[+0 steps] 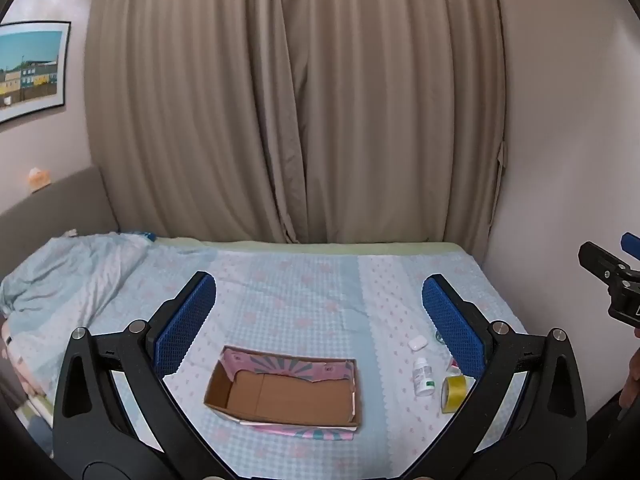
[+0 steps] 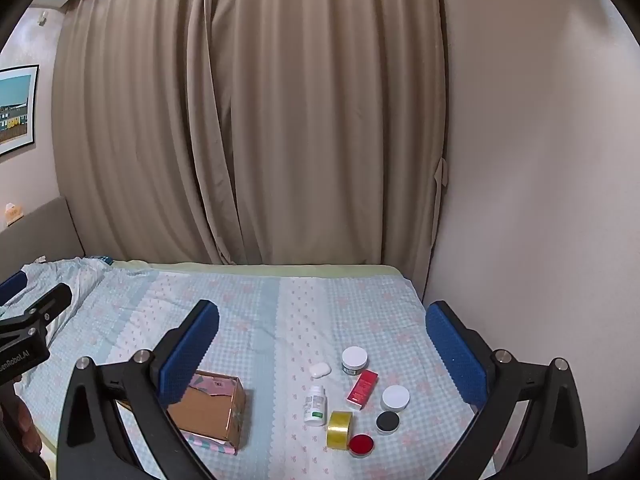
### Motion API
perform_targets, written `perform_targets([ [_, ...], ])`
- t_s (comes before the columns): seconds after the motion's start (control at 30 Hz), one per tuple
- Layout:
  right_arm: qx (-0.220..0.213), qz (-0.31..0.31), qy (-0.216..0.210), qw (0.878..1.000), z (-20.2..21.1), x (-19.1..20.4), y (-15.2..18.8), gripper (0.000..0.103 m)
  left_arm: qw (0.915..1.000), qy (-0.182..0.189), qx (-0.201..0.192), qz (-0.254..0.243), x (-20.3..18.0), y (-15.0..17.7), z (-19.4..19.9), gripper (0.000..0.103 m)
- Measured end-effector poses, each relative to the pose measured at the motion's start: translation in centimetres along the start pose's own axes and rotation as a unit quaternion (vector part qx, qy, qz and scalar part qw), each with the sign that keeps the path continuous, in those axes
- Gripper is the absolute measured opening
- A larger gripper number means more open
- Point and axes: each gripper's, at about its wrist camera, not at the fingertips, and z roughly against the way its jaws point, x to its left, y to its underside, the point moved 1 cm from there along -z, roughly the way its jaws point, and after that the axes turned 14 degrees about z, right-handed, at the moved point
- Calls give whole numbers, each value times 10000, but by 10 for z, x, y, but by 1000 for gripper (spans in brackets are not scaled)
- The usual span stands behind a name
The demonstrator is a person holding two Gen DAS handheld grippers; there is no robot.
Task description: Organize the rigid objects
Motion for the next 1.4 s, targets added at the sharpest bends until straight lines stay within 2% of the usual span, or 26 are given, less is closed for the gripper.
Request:
perform_targets([
  [0.37,-44,92,-88,9999,-17,-4,3,103,10000,46,44,69,6,-6,4,102],
  [1.4,-98,113,-76,9999,-15,5,8,103,9999,96,110,89,6,-1,1,102],
])
